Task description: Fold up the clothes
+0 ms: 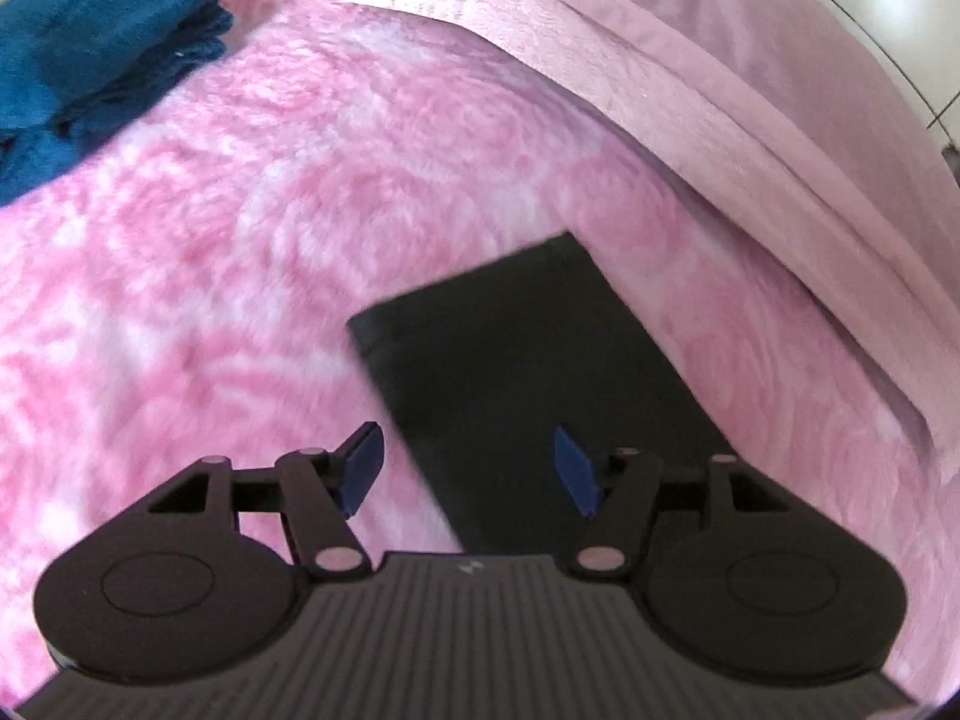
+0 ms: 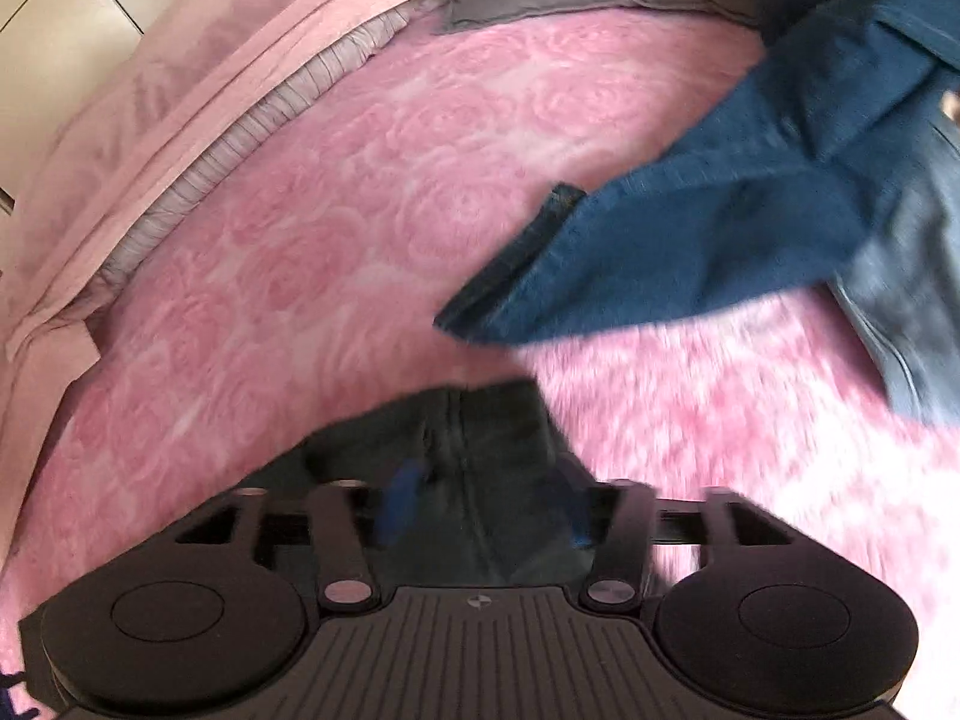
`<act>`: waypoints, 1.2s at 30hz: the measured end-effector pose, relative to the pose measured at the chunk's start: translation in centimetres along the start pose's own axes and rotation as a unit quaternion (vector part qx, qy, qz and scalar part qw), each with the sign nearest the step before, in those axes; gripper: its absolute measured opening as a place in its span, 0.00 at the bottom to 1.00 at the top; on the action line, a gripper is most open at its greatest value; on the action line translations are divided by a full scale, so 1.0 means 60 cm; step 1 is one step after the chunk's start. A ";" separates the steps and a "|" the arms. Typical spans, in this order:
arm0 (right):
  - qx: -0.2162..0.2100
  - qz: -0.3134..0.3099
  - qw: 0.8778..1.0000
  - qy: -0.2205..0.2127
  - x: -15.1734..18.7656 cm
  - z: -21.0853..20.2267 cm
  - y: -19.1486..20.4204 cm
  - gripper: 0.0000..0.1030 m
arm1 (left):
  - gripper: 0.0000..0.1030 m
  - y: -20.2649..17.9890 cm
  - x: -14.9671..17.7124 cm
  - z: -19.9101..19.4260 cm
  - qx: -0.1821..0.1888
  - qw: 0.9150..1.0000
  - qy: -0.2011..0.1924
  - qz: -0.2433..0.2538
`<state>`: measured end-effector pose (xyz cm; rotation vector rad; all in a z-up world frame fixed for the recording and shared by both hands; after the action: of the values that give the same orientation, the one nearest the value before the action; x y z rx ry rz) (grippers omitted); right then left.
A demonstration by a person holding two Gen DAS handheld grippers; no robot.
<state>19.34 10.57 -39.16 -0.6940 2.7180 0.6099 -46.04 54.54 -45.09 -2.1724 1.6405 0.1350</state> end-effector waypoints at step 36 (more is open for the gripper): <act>-0.059 -0.043 0.997 0.018 -0.075 0.096 0.101 0.61 | 0.19 0.106 -0.043 -0.053 0.039 0.996 -0.062 -0.044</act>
<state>20.96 19.80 -40.58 -0.8537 2.6866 0.7481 -53.33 54.22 -43.08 -2.1279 1.4562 0.1738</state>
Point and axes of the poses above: each gripper's, at about its wrist camera, not at the fingertips, and z roughly the way its jaws point, y to its left, x to its underside, the point moved 5 cm from there along z, roughly the way its jaws point, and after that the axes turned 5 degrees about y, right-handed, at the moved point
